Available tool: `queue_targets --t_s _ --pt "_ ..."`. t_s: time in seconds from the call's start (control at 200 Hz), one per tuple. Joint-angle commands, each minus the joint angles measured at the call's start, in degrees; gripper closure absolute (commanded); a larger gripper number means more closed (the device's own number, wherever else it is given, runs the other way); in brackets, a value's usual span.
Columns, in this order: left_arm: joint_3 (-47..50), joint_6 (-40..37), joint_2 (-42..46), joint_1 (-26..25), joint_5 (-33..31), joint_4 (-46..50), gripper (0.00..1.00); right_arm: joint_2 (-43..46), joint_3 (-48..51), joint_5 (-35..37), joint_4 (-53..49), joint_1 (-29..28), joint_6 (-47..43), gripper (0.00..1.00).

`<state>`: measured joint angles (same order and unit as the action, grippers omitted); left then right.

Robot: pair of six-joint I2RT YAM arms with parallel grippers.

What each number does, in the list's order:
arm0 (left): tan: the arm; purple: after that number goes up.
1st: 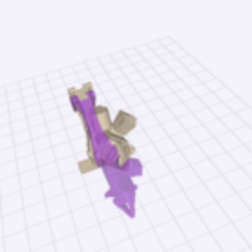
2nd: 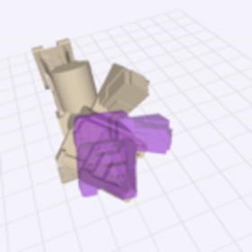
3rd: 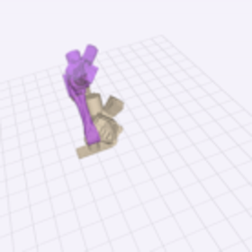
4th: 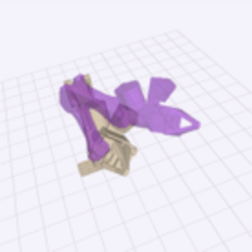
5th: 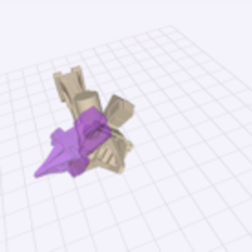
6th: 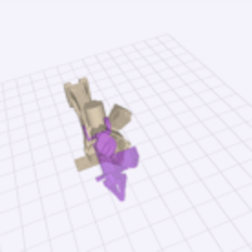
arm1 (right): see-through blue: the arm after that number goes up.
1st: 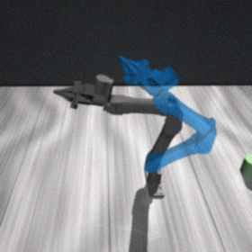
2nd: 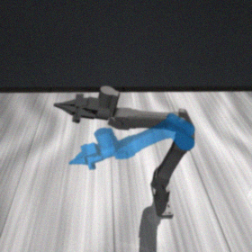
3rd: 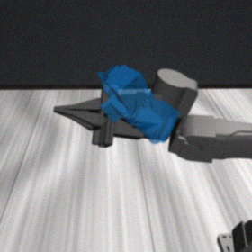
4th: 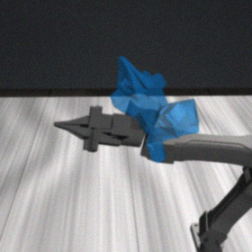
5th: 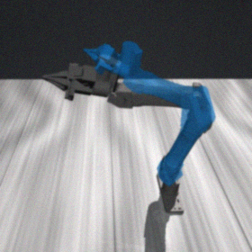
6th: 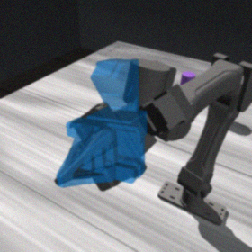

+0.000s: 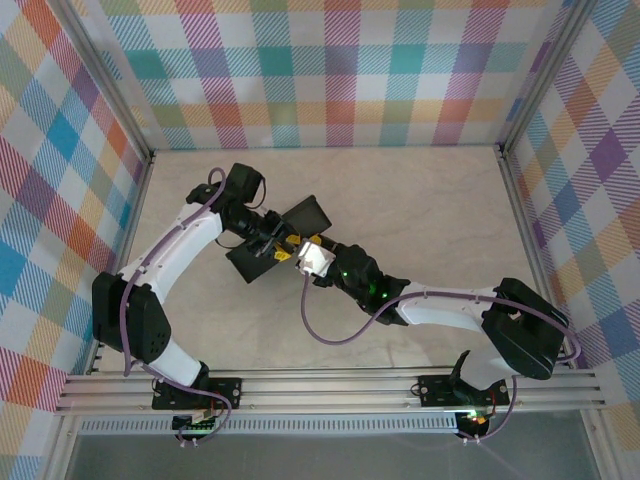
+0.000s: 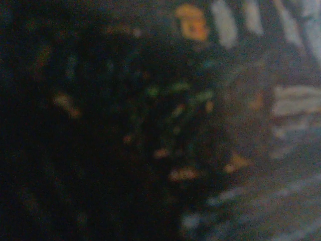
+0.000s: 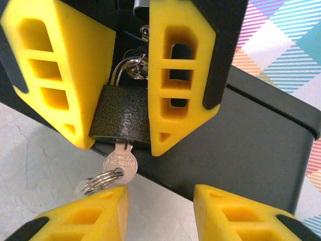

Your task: Unlock a padlock with a key

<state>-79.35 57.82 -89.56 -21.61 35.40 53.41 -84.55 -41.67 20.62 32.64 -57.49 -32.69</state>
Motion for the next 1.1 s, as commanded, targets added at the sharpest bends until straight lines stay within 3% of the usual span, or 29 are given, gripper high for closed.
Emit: queue_targets --t_s 0.0,0.35,0.675,1.095 --pt "-0.62 0.48 1.00 0.16 1.91 -2.00 1.00 0.84 0.89 0.23 4.05 -0.58 -0.94 0.62" --pt "-1.46 1.68 -1.14 0.11 3.36 -4.01 1.00 -0.68 0.77 -4.33 1.44 -0.57 -0.78 0.65" --pt "-2.23 0.82 -1.07 0.12 4.50 -3.75 1.00 -4.38 -2.18 -4.15 2.60 -0.60 -2.43 0.66" --pt "-1.59 0.12 -1.32 0.16 4.33 -4.23 1.00 -0.14 -2.72 -4.00 1.50 -0.55 3.13 0.67"
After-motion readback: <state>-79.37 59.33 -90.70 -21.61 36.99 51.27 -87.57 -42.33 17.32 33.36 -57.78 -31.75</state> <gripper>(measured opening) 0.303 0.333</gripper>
